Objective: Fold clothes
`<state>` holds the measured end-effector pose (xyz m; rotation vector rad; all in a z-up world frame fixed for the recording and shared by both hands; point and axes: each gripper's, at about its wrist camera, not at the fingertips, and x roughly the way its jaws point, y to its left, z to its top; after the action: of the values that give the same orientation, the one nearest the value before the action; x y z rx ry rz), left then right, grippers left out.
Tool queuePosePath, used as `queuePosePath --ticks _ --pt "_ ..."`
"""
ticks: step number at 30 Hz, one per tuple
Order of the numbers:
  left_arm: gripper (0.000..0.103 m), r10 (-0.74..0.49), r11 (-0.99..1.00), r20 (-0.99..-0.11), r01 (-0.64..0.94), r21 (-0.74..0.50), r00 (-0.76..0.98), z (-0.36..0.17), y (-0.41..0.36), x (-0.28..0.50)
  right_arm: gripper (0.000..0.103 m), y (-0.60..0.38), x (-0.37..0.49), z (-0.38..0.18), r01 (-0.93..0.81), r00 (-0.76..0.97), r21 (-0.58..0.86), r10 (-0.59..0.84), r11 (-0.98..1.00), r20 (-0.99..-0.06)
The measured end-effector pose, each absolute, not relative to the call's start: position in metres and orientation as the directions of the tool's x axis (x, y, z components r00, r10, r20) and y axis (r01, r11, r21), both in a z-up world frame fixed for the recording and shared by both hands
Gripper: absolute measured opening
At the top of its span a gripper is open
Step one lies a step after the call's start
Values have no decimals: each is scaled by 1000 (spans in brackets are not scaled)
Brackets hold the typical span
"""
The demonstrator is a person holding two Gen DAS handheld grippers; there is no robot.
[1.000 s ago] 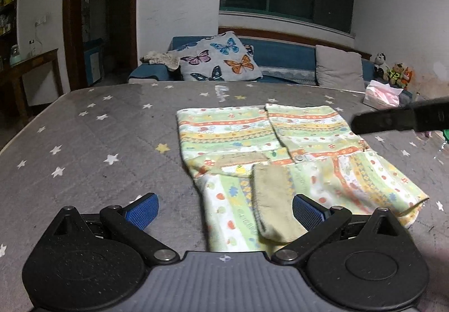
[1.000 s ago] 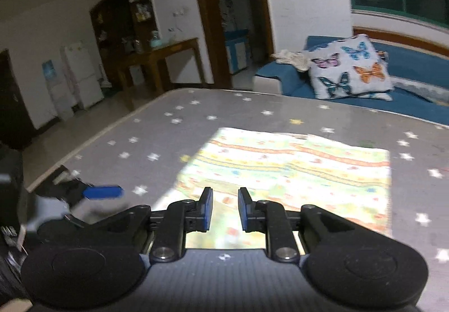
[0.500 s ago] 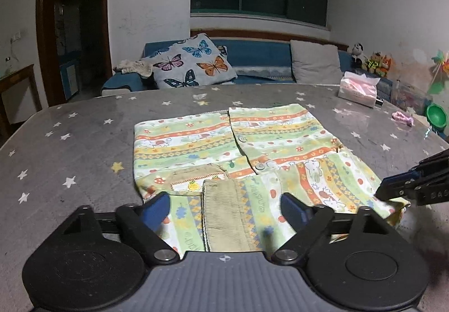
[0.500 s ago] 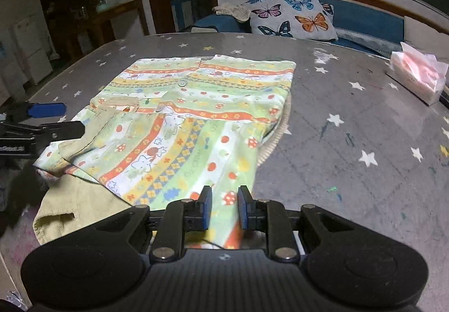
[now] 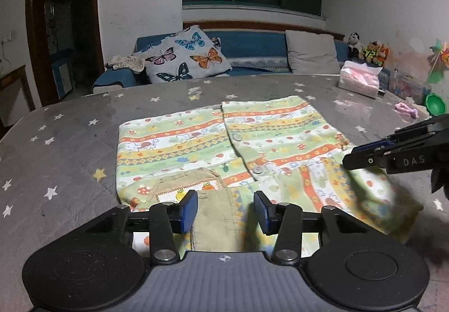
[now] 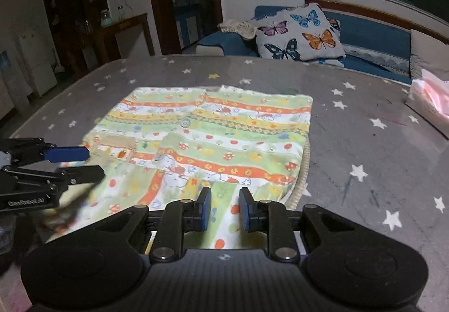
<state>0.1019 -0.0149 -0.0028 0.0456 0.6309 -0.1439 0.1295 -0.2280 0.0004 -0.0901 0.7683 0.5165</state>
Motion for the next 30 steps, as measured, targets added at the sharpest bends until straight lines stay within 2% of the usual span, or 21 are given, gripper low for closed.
queuePosePath --ticks 2,8,19,23,30 --pt "38 -107 990 -605 139 6 789 -8 -12 107 21 -229 131 -2 -468 602 103 402 878 -690" --pt "38 -96 991 -611 134 17 786 -11 -10 107 21 -232 130 -1 -450 611 87 377 889 -696" --pt "38 -120 984 -596 173 32 794 -6 -30 119 21 -180 129 -4 -564 550 133 491 815 -675" --pt "38 -82 986 -606 151 65 792 -12 -27 120 20 -178 130 -9 -562 554 129 488 817 -675" --pt "40 -54 994 -604 99 42 795 -15 -9 107 21 -201 128 -8 -524 579 104 443 846 -685"
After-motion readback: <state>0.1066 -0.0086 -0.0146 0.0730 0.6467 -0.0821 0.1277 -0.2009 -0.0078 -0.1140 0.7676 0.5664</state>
